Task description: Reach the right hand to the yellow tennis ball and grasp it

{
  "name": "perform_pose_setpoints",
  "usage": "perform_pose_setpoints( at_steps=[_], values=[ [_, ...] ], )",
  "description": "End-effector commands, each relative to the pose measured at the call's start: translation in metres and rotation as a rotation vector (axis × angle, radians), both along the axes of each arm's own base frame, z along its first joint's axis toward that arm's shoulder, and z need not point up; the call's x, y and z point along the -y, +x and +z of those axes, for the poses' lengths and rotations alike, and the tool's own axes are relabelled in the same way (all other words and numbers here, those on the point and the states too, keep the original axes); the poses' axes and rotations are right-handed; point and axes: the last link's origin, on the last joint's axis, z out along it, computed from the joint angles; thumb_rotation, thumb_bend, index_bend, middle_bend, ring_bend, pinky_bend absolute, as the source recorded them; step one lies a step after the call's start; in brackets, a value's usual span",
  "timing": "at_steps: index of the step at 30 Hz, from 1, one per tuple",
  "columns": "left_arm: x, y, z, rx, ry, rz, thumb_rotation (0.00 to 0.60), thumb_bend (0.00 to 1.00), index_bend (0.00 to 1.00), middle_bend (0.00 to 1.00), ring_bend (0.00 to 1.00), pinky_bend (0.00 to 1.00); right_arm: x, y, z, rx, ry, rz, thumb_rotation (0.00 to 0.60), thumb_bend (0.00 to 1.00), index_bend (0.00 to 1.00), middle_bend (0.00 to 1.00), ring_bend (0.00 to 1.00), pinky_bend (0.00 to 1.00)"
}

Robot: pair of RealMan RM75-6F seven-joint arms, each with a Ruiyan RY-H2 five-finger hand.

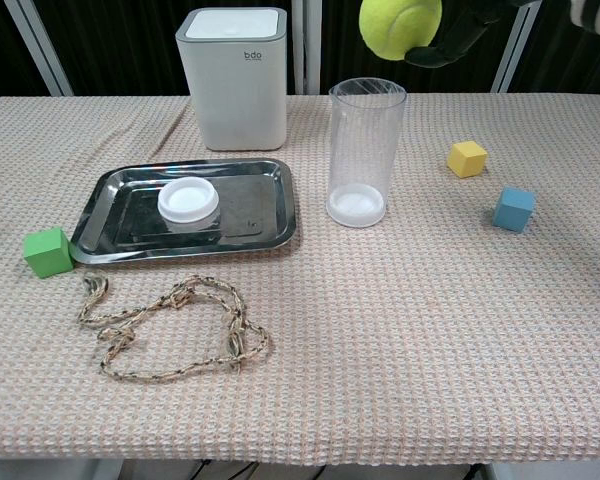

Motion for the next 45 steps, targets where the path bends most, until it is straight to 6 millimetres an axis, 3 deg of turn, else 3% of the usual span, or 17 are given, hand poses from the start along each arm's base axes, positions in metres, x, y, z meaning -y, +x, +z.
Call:
perform_pose_setpoints(
  at_steps=[1, 6, 9, 12, 14, 18, 25, 28, 38, 41, 45],
  values=[
    [0.0, -0.001, 0.001, 0.001, 0.0, 0.004, 0.6, 0.0, 0.06, 0.0, 0.0, 0.0, 0.009, 0.004, -0.011, -0.024, 0.013, -0.015, 0.6, 0.27, 0.49, 0.43, 0.5, 0.7],
    [0.0, -0.003, 0.003, 0.011, 0.002, 0.006, 0.6, 0.0, 0.06, 0.0, 0.0, 0.0, 0.014, 0.003, -0.02, -0.033, 0.047, -0.048, 0.6, 0.25, 0.43, 0.4, 0.47, 0.67],
    [-0.001, -0.004, 0.003, 0.013, 0.002, 0.004, 0.6, 0.0, 0.06, 0.0, 0.0, 0.0, 0.017, 0.002, -0.021, -0.045, 0.055, -0.064, 0.6, 0.24, 0.32, 0.35, 0.4, 0.62],
    [-0.001, -0.004, 0.005, 0.014, 0.004, 0.005, 0.6, 0.0, 0.06, 0.0, 0.0, 0.0, 0.016, 0.0, -0.022, -0.032, 0.087, -0.09, 0.6, 0.18, 0.13, 0.22, 0.23, 0.5],
    [-0.001, -0.004, 0.006, 0.015, 0.007, 0.004, 0.6, 0.0, 0.06, 0.0, 0.0, 0.0, 0.016, 0.0, -0.02, -0.009, 0.11, -0.102, 0.6, 0.13, 0.01, 0.1, 0.06, 0.36],
    [-0.002, -0.004, 0.007, 0.016, 0.007, 0.005, 0.6, 0.0, 0.06, 0.0, 0.0, 0.0, 0.017, 0.002, -0.019, 0.029, 0.127, -0.1, 0.6, 0.08, 0.0, 0.01, 0.0, 0.23],
    [-0.001, -0.004, 0.008, 0.02, 0.011, 0.007, 0.6, 0.0, 0.06, 0.0, 0.0, 0.0, 0.008, -0.003, -0.002, 0.06, 0.105, -0.084, 0.6, 0.08, 0.0, 0.0, 0.0, 0.19],
    [0.0, -0.004, 0.009, 0.024, 0.014, 0.009, 0.6, 0.0, 0.06, 0.0, 0.0, 0.0, -0.011, -0.027, 0.016, 0.069, 0.057, -0.108, 0.6, 0.08, 0.0, 0.0, 0.0, 0.18],
    [-0.002, -0.008, 0.008, 0.021, 0.012, 0.012, 0.6, 0.0, 0.06, 0.0, 0.0, 0.0, -0.127, -0.198, 0.066, 0.038, -0.149, -0.416, 0.6, 0.09, 0.0, 0.0, 0.0, 0.04],
    [-0.003, -0.008, 0.008, 0.011, 0.016, 0.017, 0.6, 0.0, 0.06, 0.0, 0.0, 0.0, -0.148, -0.231, 0.072, 0.046, -0.177, -0.478, 0.6, 0.09, 0.0, 0.0, 0.0, 0.04],
    [-0.004, -0.006, 0.009, 0.011, 0.03, 0.0, 0.6, 0.0, 0.06, 0.0, 0.0, 0.0, -0.163, -0.249, 0.077, 0.046, -0.217, -0.502, 0.6, 0.09, 0.0, 0.0, 0.0, 0.03]
  ],
)
